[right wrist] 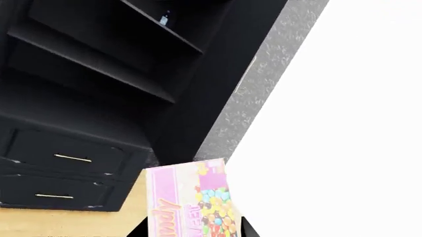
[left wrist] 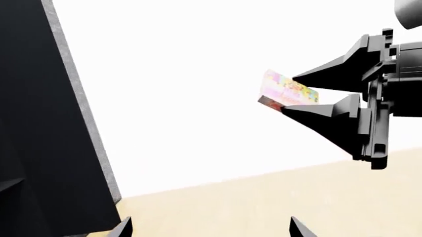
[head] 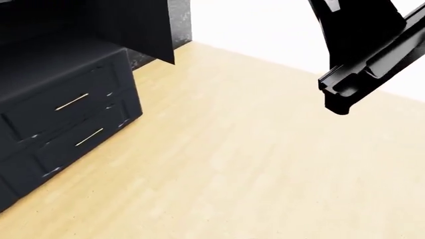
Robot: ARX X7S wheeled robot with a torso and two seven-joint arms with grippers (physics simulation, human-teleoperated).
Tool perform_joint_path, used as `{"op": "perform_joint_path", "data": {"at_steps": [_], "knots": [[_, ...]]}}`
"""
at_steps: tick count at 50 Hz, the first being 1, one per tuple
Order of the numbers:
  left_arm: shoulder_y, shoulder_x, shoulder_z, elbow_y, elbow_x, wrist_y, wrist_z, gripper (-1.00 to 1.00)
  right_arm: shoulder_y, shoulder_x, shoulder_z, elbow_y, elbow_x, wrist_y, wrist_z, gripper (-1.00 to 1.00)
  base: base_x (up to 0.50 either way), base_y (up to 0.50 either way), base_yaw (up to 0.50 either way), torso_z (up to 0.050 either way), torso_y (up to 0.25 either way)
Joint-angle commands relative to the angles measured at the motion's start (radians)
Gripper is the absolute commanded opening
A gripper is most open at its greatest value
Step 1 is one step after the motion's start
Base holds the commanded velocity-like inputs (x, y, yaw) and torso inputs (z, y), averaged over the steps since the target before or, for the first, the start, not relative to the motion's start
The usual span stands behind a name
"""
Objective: Pick the bar from the counter and place it in the cabinet.
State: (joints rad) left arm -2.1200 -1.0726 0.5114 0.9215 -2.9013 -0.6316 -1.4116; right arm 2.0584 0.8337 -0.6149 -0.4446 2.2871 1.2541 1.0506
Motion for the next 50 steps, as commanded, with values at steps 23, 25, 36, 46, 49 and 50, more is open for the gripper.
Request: {"op": "perform_joint_path", "data": {"at_steps": [23,25,36,46,49,50], "knots": [[-0.032,0.019,0.029,-0.004,-0.004,0.005,-0.001,1.00,0.001,0.007,0.011,-0.004,-0.008,-0.007,-0.026,-1.00,0.04,-0.06,-0.49,0.000,0.000],[-0.031,0.018,0.029,-0.002,-0.004,0.005,0.001,1.00,0.000,0.006,0.012,-0.005,-0.010,-0.005,-0.030,-1.00,0.07,-0.14,-0.47,0.000,0.000],[-0.034,0.007,0.026,0.003,-0.010,0.006,0.006,1.00,-0.003,0.000,0.014,-0.009,-0.016,-0.004,-0.044,-1.00,0.12,-0.27,-0.39,0.000,0.001],[-0.043,0.009,0.031,0.004,-0.015,0.009,0.004,1.00,-0.007,0.005,0.014,-0.016,-0.013,-0.013,-0.043,-1.00,0.11,-0.30,-0.38,0.000,0.001],[-0.044,0.009,0.033,0.005,-0.015,0.010,0.004,1.00,-0.010,0.008,0.015,-0.020,-0.012,-0.016,-0.044,-1.00,0.10,-0.30,-0.38,0.000,0.000],[-0.044,0.009,0.033,0.005,-0.015,0.009,0.004,1.00,-0.011,0.008,0.016,-0.021,-0.012,-0.017,-0.044,-1.00,0.10,-0.30,-0.38,0.000,0.000]]}}
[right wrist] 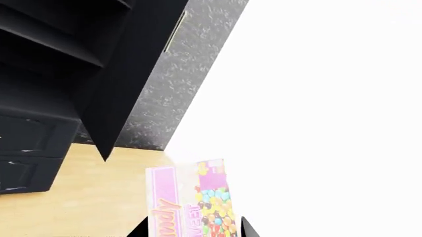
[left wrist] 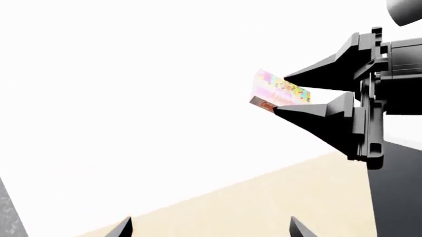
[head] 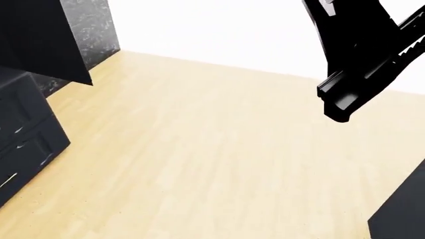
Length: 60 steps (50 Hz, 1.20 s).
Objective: Pick the bar from the counter and place it in the cabinet.
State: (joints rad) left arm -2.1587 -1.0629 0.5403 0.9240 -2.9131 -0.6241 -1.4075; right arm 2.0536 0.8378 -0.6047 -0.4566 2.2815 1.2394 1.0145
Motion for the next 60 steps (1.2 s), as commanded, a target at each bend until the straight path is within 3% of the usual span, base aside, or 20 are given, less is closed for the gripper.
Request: {"op": "perform_joint_path", "data": {"at_steps": [1,11,60], "knots": [[-0.006,0.000,0.005,0.002,-0.003,0.002,0.000,1.00,-0.006,0.005,0.006,-0.010,-0.007,-0.002,-0.009,-1.00,0.10,-0.31,-0.38,0.000,0.000],[-0.006,0.002,0.009,0.004,0.001,0.004,0.002,1.00,0.011,-0.007,0.000,-0.023,-0.021,0.030,-0.024,-1.00,0.12,-0.40,0.05,0.000,0.001],[-0.052,0.020,0.040,-0.003,-0.019,0.012,-0.018,1.00,0.050,-0.040,-0.024,-0.087,0.001,0.044,-0.057,-1.00,0.12,-0.27,0.40,0.000,0.001]]}}
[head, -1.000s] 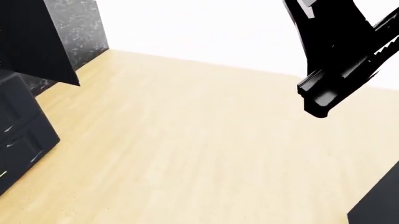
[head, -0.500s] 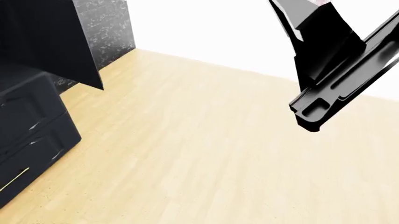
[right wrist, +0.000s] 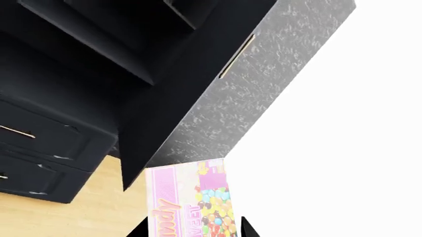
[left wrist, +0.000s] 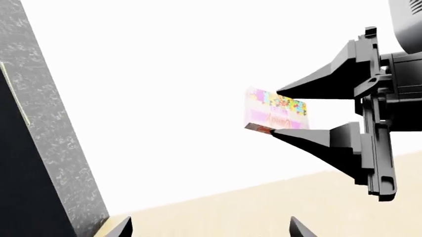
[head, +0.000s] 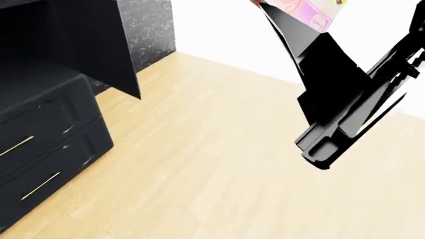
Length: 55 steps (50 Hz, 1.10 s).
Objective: Pick the bar from the counter and place it in the cabinet.
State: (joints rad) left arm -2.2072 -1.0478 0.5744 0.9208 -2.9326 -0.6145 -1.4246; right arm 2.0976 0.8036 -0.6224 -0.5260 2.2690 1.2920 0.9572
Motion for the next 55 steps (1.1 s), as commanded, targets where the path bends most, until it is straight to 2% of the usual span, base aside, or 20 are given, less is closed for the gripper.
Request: {"op": "perform_joint_path", "data": {"at_steps": [1,55], "knots": [[-0.004,0.005,0.007,0.001,0.000,0.003,-0.001,1.00,0.006,-0.005,-0.007,-0.018,0.013,-0.009,0.000,-1.00,0.14,-0.23,0.43,0.000,0.000],[-0.059,-0.001,0.008,-0.003,-0.054,0.009,-0.026,1.00,0.033,-0.011,-0.028,-0.072,0.074,-0.055,0.009,-1.00,0.17,-0.20,0.43,0.000,0.001]]}}
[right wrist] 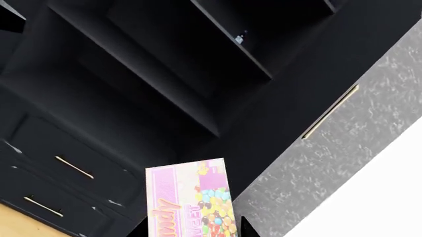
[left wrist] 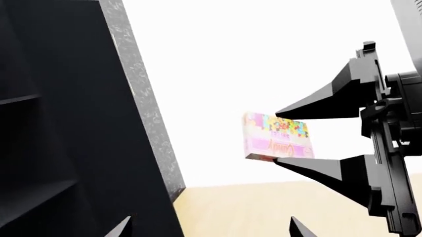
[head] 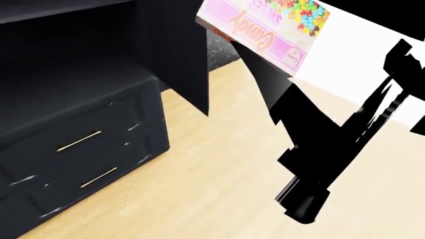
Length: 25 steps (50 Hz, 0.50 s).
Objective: Pick the bar from the counter and place it in the cabinet.
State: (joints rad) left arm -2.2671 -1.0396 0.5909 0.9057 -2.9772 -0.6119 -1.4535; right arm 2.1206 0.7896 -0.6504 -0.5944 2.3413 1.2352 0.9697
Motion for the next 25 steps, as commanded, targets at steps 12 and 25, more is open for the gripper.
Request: {"op": "perform_joint_path", "data": {"at_steps": [12,25], "knots": [[0.030,-0.018,-0.014,0.006,0.016,-0.011,0.024,1.00,0.004,-0.009,-0.001,0.000,-0.012,0.005,-0.016,-1.00,0.20,-0.16,0.43,0.000,0.001],[0.002,0.008,0.000,0.002,0.005,0.006,0.004,1.00,0.000,-0.002,0.002,-0.006,-0.014,0.003,-0.022,-1.00,0.21,-0.15,0.43,0.000,0.001]]}}
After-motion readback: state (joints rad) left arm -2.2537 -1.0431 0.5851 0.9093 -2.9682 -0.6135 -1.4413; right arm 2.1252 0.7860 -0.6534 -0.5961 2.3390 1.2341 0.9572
